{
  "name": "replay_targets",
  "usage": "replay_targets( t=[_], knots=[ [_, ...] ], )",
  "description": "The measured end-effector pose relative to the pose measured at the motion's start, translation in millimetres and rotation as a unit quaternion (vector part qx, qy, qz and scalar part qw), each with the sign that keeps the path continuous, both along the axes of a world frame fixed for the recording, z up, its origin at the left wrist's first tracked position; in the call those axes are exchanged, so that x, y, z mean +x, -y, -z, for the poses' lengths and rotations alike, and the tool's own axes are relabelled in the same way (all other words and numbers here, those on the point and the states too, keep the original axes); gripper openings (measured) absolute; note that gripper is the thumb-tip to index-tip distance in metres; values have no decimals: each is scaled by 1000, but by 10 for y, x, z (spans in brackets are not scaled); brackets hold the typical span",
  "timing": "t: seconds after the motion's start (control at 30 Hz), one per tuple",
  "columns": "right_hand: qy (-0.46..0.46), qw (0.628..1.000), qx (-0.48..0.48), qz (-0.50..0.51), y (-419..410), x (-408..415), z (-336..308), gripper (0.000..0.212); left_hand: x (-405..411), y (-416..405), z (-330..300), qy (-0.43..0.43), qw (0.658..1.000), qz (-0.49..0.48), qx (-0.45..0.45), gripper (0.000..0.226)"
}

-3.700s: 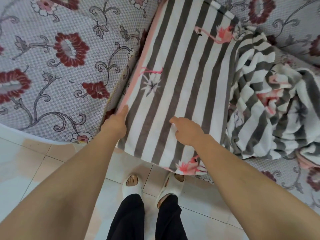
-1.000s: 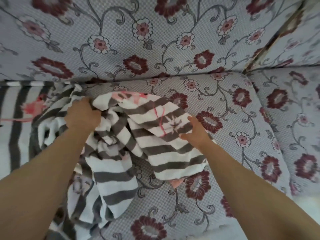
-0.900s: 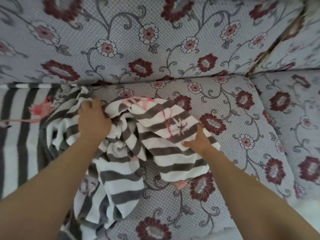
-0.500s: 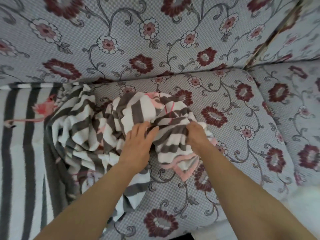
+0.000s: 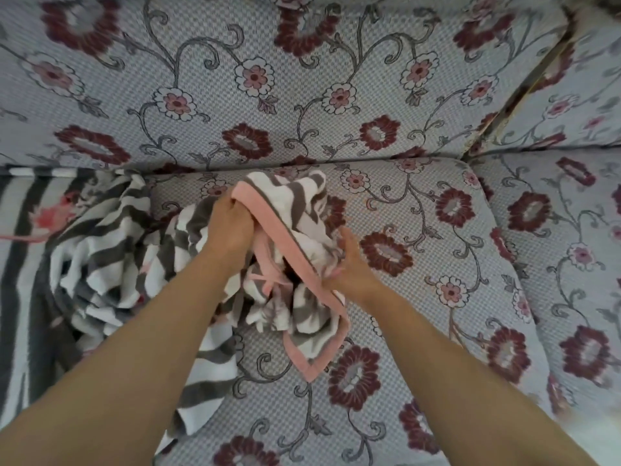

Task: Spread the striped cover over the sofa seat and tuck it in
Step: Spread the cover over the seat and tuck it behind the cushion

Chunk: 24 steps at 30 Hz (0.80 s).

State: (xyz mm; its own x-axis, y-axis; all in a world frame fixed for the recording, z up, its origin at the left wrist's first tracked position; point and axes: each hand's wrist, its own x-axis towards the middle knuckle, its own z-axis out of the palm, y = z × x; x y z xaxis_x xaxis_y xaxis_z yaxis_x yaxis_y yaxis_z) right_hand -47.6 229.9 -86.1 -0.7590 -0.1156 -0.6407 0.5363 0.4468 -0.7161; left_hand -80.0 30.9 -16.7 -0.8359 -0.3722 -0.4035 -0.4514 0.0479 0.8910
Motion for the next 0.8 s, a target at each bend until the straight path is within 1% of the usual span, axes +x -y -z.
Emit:
replay_targets(
  t=[0.03,0.07,0.1,0.13,0.17,0.2,0.23,0.27,0.3,0.33,0.37,0.4,0.43,0.47,0.5,0.53,0.6,0.63,0.67,0.7,0.8],
  knots=[
    [26,994,85,-59,-14,107,183,126,-25,-38,-34,-1,999,-34,40,25],
    [46,983,149,-96,-10,185,344,132,-39,-62,-41,-9,996,-54,66,22],
    [57,977,180,-96,0,246,490,130,-42,-89,-49,-20,996,-56,64,20],
    [63,978,180,-79,17,249,622,117,-51,-101,-24,-33,998,-48,29,19],
    [65,982,170,-55,36,241,709,92,-43,-102,2,-42,998,-30,-19,20],
    [71,986,151,-14,56,209,772,62,-35,-84,37,-46,997,-3,-69,22],
    [73,988,135,6,60,162,769,41,-34,-64,90,-37,991,26,-122,25],
    [96,989,97,58,61,84,732,30,-33,-22,145,-13,982,60,-177,28],
    [147,977,19,155,-2,-13,679,26,-8,1,173,30,968,112,-223,29],
    [199,938,-91,268,-115,-132,617,25,33,15,188,86,946,180,-254,32],
    [212,897,-178,345,-255,-270,499,26,83,9,184,152,917,250,-270,35],
    [188,875,-214,392,-453,-444,360,27,118,-55,157,212,880,319,-282,34],
    [161,857,-225,435,-642,-592,218,27,160,-169,112,255,843,380,-282,31],
    [138,838,-239,471,-860,-762,76,27,178,-321,82,273,821,428,-260,25],
    [117,822,-262,492,-1097,-910,-78,31,168,-549,62,270,821,451,-221,18],
    [91,810,-277,510,-1320,-1049,-240,36,152,-804,51,249,841,451,-167,10],
    [26,786,-324,526,-1817,-1261,-590,42,33,-1501,-34,186,898,398,-37,10],
    [1,776,-340,532,-2022,-1332,-749,44,-42,-1862,-99,159,916,367,35,11],
    [-22,771,-350,531,-2249,-1379,-920,45,-134,-2252,-153,134,925,345,85,13],
    [-44,769,-353,531,-2449,-1407,-1057,46,-222,-2609,-213,110,929,337,106,15],
    [-120,758,-371,523,-3069,-1393,-1451,46,-426,-3609,-428,35,923,357,140,18]
  ],
)
